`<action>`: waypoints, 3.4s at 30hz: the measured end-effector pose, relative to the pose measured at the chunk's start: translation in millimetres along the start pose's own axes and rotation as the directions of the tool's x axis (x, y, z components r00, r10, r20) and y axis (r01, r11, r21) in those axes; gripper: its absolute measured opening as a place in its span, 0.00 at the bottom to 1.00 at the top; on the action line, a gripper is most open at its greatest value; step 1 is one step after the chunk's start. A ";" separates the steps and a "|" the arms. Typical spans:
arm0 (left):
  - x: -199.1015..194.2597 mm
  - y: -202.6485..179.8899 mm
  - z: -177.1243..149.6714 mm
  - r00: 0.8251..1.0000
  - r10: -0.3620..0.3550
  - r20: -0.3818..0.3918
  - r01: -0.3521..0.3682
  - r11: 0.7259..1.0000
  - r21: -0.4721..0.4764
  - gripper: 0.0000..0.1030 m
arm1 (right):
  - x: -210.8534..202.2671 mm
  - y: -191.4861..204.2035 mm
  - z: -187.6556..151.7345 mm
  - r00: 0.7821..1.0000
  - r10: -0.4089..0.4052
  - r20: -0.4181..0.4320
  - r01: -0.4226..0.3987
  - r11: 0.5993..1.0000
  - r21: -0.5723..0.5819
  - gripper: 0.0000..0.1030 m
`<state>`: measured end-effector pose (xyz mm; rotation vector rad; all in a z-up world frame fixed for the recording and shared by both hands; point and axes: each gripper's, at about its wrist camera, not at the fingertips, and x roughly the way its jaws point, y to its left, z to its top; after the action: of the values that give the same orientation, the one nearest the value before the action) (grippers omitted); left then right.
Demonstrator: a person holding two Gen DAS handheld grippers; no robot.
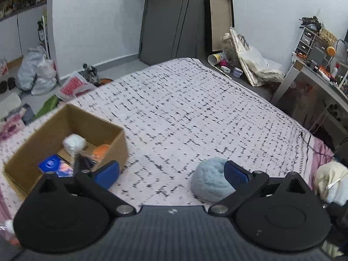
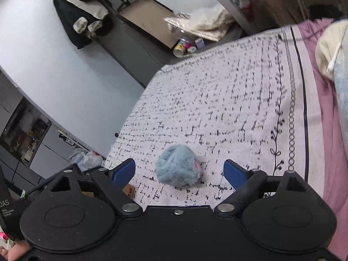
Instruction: Organize soft objects
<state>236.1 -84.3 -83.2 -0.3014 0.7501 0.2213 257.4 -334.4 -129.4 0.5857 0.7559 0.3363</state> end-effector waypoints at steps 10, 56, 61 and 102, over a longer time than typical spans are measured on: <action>47.0 -11.4 -6.4 0.997 -0.041 -0.064 0.036 0.996 -0.079 0.86 | 34.4 -2.3 -4.6 0.997 0.015 -0.072 -0.011 0.999 0.046 0.71; 37.7 0.9 -41.0 0.960 -0.223 -0.167 0.181 0.954 -0.238 0.22 | 65.7 -8.6 -25.4 0.975 0.088 -0.204 -0.068 0.993 0.101 0.38; 18.4 7.7 -41.9 0.960 -0.224 -0.167 0.183 0.956 -0.227 0.22 | 50.7 -0.8 -31.6 0.974 0.106 -0.201 -0.089 0.992 0.092 0.36; -23.6 90.6 -34.8 0.962 -0.185 -0.202 0.128 0.956 -0.264 0.27 | 17.4 46.1 -61.0 0.976 0.093 -0.196 -0.076 0.993 0.093 0.44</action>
<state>169.9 -13.8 -107.9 -0.6311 0.9190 0.1305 221.6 -266.7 -146.3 0.6721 0.9442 0.4479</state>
